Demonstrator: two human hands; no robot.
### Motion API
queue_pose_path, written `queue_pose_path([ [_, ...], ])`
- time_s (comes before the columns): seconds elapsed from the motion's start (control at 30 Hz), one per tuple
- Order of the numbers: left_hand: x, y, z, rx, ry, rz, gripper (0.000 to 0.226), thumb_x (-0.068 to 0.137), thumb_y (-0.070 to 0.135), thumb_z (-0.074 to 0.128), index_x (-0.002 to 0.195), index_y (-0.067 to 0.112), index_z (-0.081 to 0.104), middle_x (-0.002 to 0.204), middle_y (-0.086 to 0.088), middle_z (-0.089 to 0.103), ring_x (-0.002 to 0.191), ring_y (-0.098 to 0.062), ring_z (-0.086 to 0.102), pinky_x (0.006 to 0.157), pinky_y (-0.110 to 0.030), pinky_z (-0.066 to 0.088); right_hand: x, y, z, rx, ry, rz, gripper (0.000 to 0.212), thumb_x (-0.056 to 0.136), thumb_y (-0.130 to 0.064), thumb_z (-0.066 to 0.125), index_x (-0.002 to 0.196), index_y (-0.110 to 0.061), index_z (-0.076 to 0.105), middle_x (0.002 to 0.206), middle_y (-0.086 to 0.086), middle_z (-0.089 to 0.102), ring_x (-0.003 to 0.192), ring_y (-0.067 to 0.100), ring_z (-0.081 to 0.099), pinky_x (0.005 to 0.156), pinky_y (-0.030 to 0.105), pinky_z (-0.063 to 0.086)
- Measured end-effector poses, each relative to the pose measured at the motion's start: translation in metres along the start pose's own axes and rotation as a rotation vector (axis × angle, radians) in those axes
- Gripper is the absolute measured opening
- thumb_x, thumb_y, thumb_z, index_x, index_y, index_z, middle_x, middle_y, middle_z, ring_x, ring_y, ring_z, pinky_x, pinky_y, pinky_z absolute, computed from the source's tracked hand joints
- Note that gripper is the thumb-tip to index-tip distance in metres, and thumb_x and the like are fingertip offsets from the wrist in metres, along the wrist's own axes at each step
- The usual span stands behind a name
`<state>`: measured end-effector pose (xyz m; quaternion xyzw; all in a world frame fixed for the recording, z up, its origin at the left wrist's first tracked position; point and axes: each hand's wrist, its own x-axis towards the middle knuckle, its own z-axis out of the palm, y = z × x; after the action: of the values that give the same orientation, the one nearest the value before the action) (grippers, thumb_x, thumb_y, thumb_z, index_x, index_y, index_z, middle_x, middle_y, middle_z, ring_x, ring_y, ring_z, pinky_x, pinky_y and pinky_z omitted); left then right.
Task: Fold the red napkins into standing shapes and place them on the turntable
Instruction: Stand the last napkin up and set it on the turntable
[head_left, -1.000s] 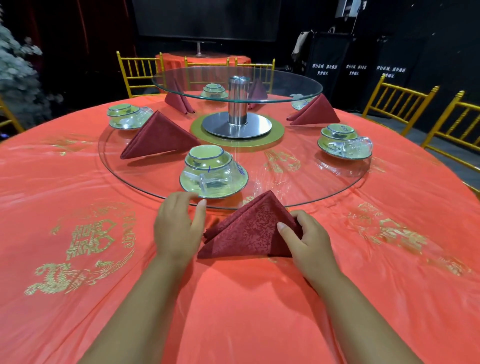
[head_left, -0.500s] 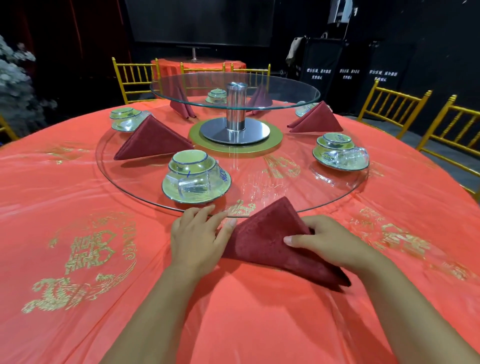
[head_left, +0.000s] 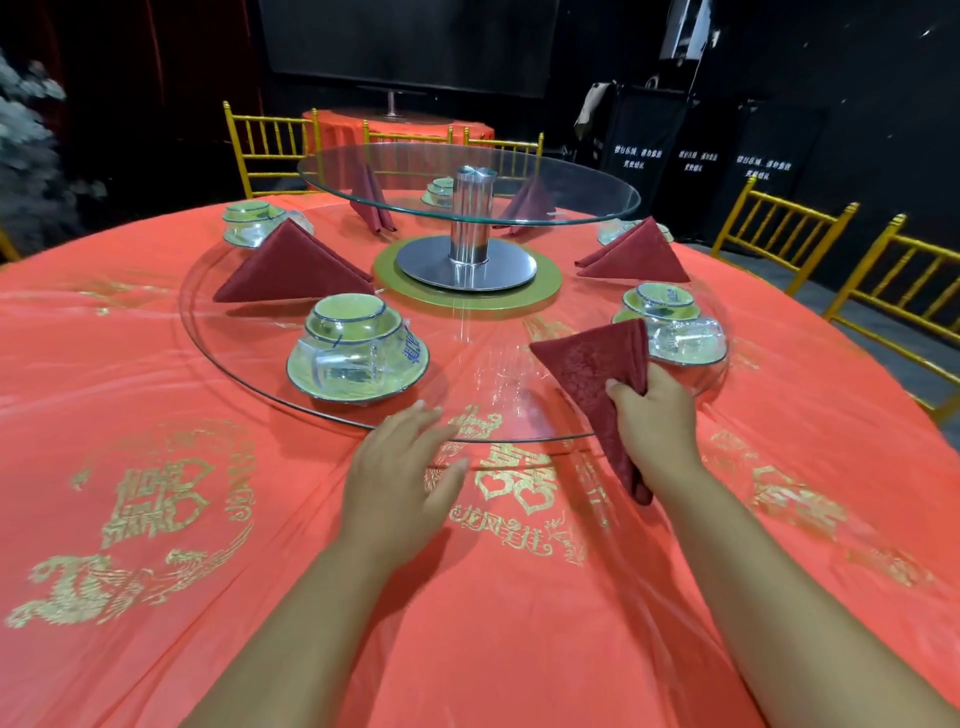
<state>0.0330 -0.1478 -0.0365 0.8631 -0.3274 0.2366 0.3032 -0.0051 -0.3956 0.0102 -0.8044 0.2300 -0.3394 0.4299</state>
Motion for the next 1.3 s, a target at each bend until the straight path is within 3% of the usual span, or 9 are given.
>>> queue_pose_path([
  [0.1, -0.003, -0.001, 0.008, 0.119, -0.317, -0.035, 0.07, 0.083, 0.064, 0.034, 0.142, 0.027, 0.043, 0.155, -0.002, 0.03, 0.146, -0.018, 0.019, 0.119, -0.04, 0.004, 0.015, -0.005, 0.017, -0.126, -0.017, -0.039, 0.006, 0.082, -0.011, 0.055, 0.079, -0.007, 0.058, 0.079, 0.01, 0.061, 0.076, 0.029, 0.054, 0.063, 0.035, 0.033],
  [0.17, -0.004, -0.005, 0.01, 0.157, -0.329, -0.035, 0.076, 0.081, 0.071, 0.025, 0.144, 0.031, 0.04, 0.156, 0.001, 0.026, 0.146, -0.016, 0.016, 0.119, -0.037, -0.003, 0.023, -0.011, 0.027, -0.198, -0.018, -0.047, 0.008, 0.081, -0.009, 0.051, 0.074, -0.006, 0.051, 0.076, 0.011, 0.054, 0.072, 0.03, 0.046, 0.06, 0.032, 0.021],
  [0.37, -0.004, -0.007, 0.008, 0.098, -0.277, -0.056, 0.076, 0.076, 0.072, 0.032, 0.138, 0.03, 0.048, 0.152, 0.003, 0.033, 0.143, -0.016, 0.021, 0.118, -0.036, -0.002, 0.038, -0.023, 0.058, -0.242, -0.026, -0.011, 0.014, 0.084, -0.012, 0.05, 0.09, 0.001, 0.051, 0.103, 0.024, 0.056, 0.094, 0.036, 0.05, 0.072, 0.035, 0.03],
  [0.47, -0.005, -0.007, 0.009, 0.101, -0.278, -0.066, 0.077, 0.074, 0.072, 0.03, 0.138, 0.032, 0.046, 0.152, 0.005, 0.032, 0.143, -0.014, 0.019, 0.117, -0.033, -0.007, 0.026, -0.016, 0.068, -0.284, -0.065, -0.03, 0.042, 0.085, -0.02, 0.057, 0.118, 0.003, 0.048, 0.123, 0.021, 0.051, 0.115, 0.036, 0.046, 0.093, 0.039, 0.036],
  [0.53, -0.005, -0.006, 0.01, 0.107, -0.266, -0.061, 0.075, 0.074, 0.071, 0.032, 0.136, 0.032, 0.048, 0.15, 0.005, 0.035, 0.142, -0.015, 0.023, 0.116, -0.033, -0.007, 0.013, -0.01, 0.071, -0.271, -0.087, -0.043, 0.061, 0.086, -0.02, 0.058, 0.139, 0.0, 0.034, 0.14, 0.02, 0.042, 0.129, 0.033, 0.038, 0.105, 0.038, 0.03],
  [0.6, -0.004, -0.005, 0.011, 0.102, -0.25, -0.059, 0.072, 0.074, 0.069, 0.035, 0.134, 0.031, 0.05, 0.147, 0.005, 0.04, 0.14, -0.016, 0.028, 0.116, -0.034, -0.003, 0.005, -0.007, 0.075, -0.25, -0.098, -0.071, 0.068, 0.087, -0.015, 0.056, 0.145, 0.0, 0.023, 0.147, 0.02, 0.035, 0.135, 0.032, 0.033, 0.108, 0.035, 0.026],
  [0.9, -0.004, -0.006, 0.011, 0.086, -0.255, -0.07, 0.061, 0.076, 0.065, 0.045, 0.128, 0.033, 0.054, 0.14, 0.006, 0.046, 0.134, -0.017, 0.038, 0.115, -0.036, 0.003, 0.046, -0.013, 0.098, -0.211, -0.132, -0.066, 0.064, 0.085, -0.004, 0.05, 0.144, 0.002, 0.024, 0.139, 0.023, 0.042, 0.125, 0.035, 0.041, 0.098, 0.033, 0.032],
  [1.3, -0.005, -0.008, 0.012, 0.07, -0.262, -0.085, 0.062, 0.077, 0.066, 0.044, 0.132, 0.037, 0.049, 0.144, 0.01, 0.04, 0.138, -0.013, 0.03, 0.117, -0.034, -0.002, 0.052, -0.006, 0.094, -0.228, -0.218, -0.11, 0.061, 0.087, -0.007, 0.048, 0.143, -0.002, 0.025, 0.138, 0.019, 0.044, 0.121, 0.034, 0.045, 0.096, 0.035, 0.038],
])
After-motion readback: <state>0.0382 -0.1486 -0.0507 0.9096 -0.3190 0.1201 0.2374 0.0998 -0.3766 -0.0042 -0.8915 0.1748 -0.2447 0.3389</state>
